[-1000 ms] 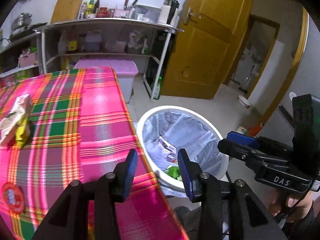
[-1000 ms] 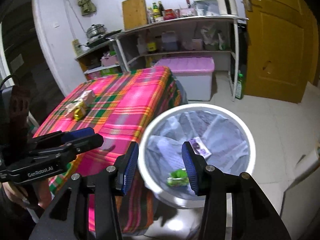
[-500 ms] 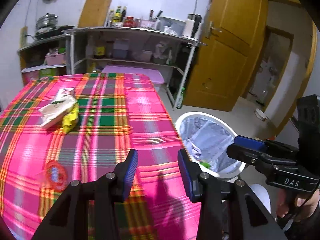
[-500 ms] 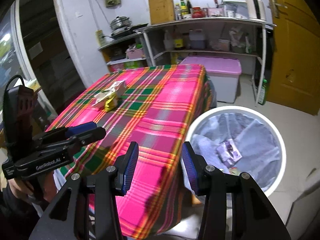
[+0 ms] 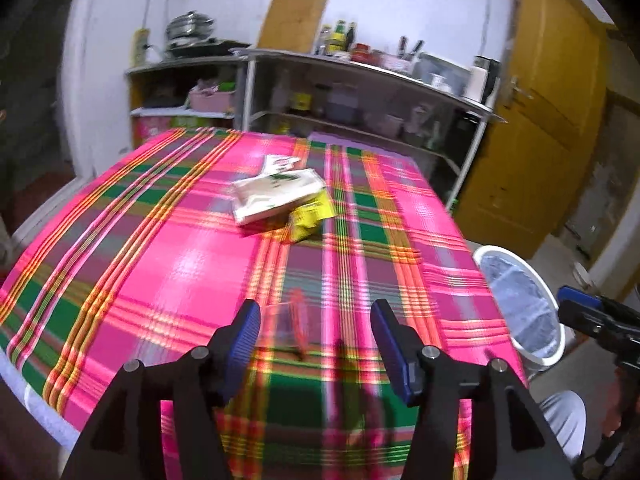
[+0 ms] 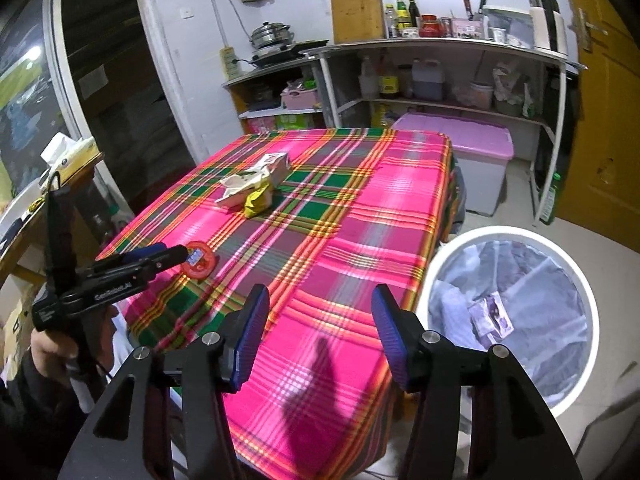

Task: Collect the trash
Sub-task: 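Grasp the clear cup with the left tool while the right tool approaches the red lid, then grasp the yellow snack wrapper with the right tool while the left tool holds the cup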

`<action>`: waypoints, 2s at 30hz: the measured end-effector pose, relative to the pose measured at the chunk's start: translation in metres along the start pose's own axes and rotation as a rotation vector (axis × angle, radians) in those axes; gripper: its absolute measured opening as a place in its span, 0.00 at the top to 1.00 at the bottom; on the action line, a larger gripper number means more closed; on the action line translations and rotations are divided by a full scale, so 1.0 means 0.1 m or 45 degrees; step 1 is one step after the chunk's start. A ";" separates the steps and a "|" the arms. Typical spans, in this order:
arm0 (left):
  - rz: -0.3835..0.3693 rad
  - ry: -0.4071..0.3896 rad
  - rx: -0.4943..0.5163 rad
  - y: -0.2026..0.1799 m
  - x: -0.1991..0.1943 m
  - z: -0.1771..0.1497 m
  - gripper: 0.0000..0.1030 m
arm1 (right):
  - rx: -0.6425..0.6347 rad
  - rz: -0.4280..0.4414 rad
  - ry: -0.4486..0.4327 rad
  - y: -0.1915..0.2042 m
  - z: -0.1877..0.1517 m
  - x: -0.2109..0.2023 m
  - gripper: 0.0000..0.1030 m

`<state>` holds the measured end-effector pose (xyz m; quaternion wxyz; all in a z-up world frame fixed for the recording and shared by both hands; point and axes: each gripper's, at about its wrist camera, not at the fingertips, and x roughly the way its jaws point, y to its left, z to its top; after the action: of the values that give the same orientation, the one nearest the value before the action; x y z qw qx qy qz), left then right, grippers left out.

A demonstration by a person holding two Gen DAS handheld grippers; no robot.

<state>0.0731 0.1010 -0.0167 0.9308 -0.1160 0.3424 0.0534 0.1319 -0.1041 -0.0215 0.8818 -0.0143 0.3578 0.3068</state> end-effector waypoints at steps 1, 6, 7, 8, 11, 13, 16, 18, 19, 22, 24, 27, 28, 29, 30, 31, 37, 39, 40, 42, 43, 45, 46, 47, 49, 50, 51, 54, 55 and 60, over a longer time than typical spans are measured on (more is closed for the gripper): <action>0.007 0.006 -0.011 0.04 0.03 0.00 0.45 | -0.003 0.002 0.002 0.01 0.01 0.01 0.47; 0.016 0.064 -0.052 0.16 0.22 -0.02 0.45 | -0.023 0.013 0.009 0.08 0.06 0.09 0.47; 0.020 0.075 -0.060 0.18 0.26 -0.04 0.45 | -0.026 0.015 0.009 0.09 0.07 0.11 0.47; 0.019 0.084 -0.067 0.19 0.30 -0.05 0.45 | -0.028 0.016 0.009 0.09 0.08 0.12 0.46; 0.020 0.112 -0.085 0.22 0.38 -0.07 0.45 | -0.033 0.021 0.012 0.12 0.12 0.18 0.44; 0.013 0.125 -0.100 0.24 0.43 -0.08 0.45 | -0.041 0.026 0.014 0.15 0.17 0.22 0.44; -0.002 0.125 -0.112 0.26 0.47 -0.07 0.45 | -0.060 0.036 0.022 0.21 0.25 0.31 0.44; -0.001 0.120 -0.111 0.26 0.48 -0.07 0.46 | -0.064 0.044 0.035 0.25 0.31 0.38 0.44; 0.000 0.119 -0.107 0.26 0.48 -0.07 0.49 | -0.067 0.049 0.046 0.28 0.35 0.44 0.44; 0.002 0.114 -0.087 0.26 0.49 -0.07 0.60 | -0.060 0.062 0.071 0.34 0.43 0.59 0.44; -0.012 0.106 -0.091 0.28 0.47 -0.08 0.60 | -0.053 0.071 0.089 0.38 0.50 0.70 0.44; -0.013 0.088 -0.103 0.33 0.43 -0.08 0.60 | -0.045 0.094 0.119 0.44 0.57 0.88 0.44; -0.015 0.083 -0.107 0.35 0.42 -0.08 0.60 | -0.045 0.097 0.127 0.45 0.59 0.93 0.44; -0.017 0.075 -0.113 0.38 0.40 -0.07 0.60 | -0.046 0.102 0.141 0.48 0.61 1.01 0.44; -0.018 0.067 -0.114 0.40 0.38 -0.06 0.60 | -0.047 0.105 0.150 0.49 0.63 1.06 0.44; -0.020 0.061 -0.115 0.42 0.36 -0.06 0.60 | -0.050 0.107 0.162 0.52 0.65 1.13 0.44; -0.032 0.023 -0.125 0.54 0.28 0.00 0.60 | -0.078 0.114 0.224 0.68 0.76 1.58 0.44; -0.034 0.016 -0.129 0.57 0.27 0.02 0.60 | -0.070 0.116 0.242 0.70 0.80 1.71 0.44; -0.034 0.013 -0.130 0.58 0.27 0.03 0.61 | -0.066 0.119 0.248 0.71 0.81 1.77 0.44; -0.032 0.011 -0.128 0.62 0.28 0.05 0.60 | -0.058 0.118 0.257 0.72 0.85 1.86 0.44; -0.031 0.010 -0.126 0.62 0.29 0.05 0.60 | -0.053 0.119 0.261 0.73 0.88 1.93 0.44; -0.029 0.012 -0.126 0.65 0.30 0.06 0.60 | -0.042 0.115 0.269 0.73 0.92 2.02 0.44; -0.027 0.012 -0.126 0.66 0.31 0.06 0.60 | -0.035 0.114 0.274 0.73 0.93 2.06 0.44; -0.023 0.015 -0.125 0.68 0.32 0.07 0.60 | -0.027 0.122 0.274 0.74 0.94 2.11 0.45; -0.012 0.021 -0.125 0.69 0.35 0.08 0.60 | -0.019 0.126 0.273 0.74 0.97 2.15 0.48; -0.008 0.022 -0.123 0.70 0.36 0.08 0.61 | -0.014 0.128 0.271 0.75 0.98 2.18 0.51; -0.006 0.023 -0.121 0.70 0.36 0.09 0.61 | -0.013 0.132 0.271 0.75 1.00 2.20 0.59; 0.000 0.021 -0.115 0.71 0.36 0.10 0.61 | -0.014 0.133 0.272 0.77 1.01 2.24 0.71; 0.001 0.020 -0.114 0.70 0.36 0.10 0.60 | -0.012 0.138 0.271 0.78 1.00 2.24 0.72; 0.004 0.015 -0.106 0.67 0.32 0.10 0.60 | -0.009 0.141 0.247 0.77 0.97 2.14 0.76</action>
<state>0.0917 0.1685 -0.0420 0.9231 -0.1543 0.3456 0.0683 0.2684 0.0956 -0.0716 0.8246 -0.0271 0.4408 0.3536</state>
